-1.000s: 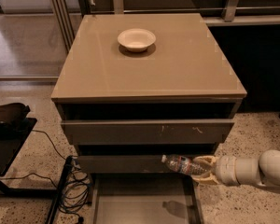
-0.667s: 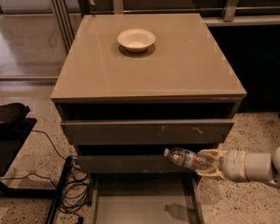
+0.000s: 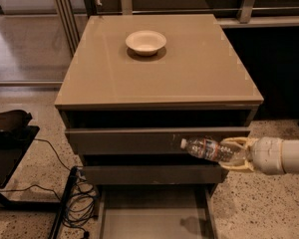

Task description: Pick water bottle from bottom drawer and place on counter

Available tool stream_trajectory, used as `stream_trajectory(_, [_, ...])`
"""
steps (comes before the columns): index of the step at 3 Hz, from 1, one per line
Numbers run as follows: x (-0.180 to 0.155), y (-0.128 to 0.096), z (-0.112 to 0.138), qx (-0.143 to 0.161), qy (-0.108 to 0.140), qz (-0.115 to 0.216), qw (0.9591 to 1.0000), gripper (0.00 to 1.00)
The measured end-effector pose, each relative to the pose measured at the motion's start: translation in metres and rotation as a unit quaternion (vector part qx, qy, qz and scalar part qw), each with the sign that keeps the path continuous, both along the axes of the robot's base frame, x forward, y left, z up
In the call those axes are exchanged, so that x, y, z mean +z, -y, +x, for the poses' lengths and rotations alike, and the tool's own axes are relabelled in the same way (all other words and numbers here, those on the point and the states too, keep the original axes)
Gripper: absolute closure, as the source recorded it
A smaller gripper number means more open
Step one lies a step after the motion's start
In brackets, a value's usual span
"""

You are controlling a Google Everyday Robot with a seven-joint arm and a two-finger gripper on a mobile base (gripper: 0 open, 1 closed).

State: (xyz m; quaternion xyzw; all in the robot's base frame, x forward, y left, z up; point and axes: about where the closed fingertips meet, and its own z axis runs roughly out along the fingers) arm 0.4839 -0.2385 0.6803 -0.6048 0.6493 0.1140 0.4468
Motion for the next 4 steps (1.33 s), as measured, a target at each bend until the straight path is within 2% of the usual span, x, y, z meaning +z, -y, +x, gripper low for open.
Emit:
stream_trajectory(1, [0.058,0.021,0.009,-0.008,0.029,-0.010,0.9995,1.00])
stream_trajectory(2, [0.127,0.036,0.006,-0.016,0.066,-0.026,0.9973,1.00])
stream_trajectory(3, [0.182,0.032,0.000,0.007,0.096,-0.021,0.9951,1.00])
stream_trajectory(4, [0.183,0.030,0.011,0.014,0.093,-0.017,0.9955,1.00])
